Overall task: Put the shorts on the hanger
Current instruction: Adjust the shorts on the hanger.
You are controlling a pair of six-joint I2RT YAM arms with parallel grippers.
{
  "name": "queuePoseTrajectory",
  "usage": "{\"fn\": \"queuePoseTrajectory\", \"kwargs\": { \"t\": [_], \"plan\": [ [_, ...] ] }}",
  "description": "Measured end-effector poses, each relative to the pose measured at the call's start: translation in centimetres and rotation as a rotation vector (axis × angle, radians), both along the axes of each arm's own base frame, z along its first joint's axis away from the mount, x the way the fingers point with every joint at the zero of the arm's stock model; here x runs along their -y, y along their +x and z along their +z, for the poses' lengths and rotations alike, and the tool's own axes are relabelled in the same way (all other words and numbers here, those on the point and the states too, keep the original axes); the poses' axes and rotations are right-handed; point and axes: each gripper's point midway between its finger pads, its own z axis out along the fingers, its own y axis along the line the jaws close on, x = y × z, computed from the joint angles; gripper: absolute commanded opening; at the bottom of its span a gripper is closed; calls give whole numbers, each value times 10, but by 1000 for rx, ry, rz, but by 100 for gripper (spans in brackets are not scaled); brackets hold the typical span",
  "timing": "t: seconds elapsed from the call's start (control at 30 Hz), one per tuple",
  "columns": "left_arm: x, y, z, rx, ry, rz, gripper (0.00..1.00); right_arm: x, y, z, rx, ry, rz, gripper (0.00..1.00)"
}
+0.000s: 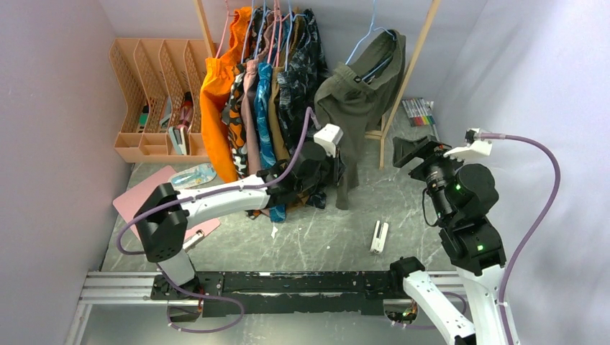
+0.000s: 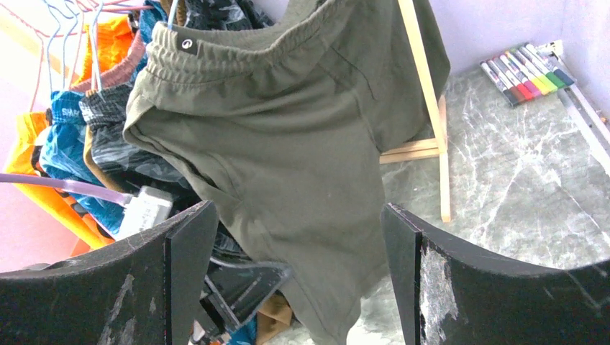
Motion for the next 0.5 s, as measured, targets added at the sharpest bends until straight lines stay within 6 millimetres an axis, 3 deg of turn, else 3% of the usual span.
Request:
{"fn": "queuePoseTrajectory", "kwargs": {
  "t": [0.13, 0.2, 0.3, 0.4, 0.5],
  "plan": [
    [2, -16, -38, -66, 60, -62, 59, -2, 1, -7, -20, -6, 6, 88],
    [2, -26, -50, -86, 88, -95, 71, -2, 2, -8, -25, -8, 7, 88],
    [-5, -42, -63, -104, 118, -141, 99, -2, 2, -9, -30, -10, 8, 88],
    [-22, -58, -68, -120, 134, -162, 99, -3, 2, -9, -30, -14, 12, 89],
    [-44, -73, -53, -112, 125, -174, 99, -3, 4, -11, -35, -23, 14, 90]
  ]
}}
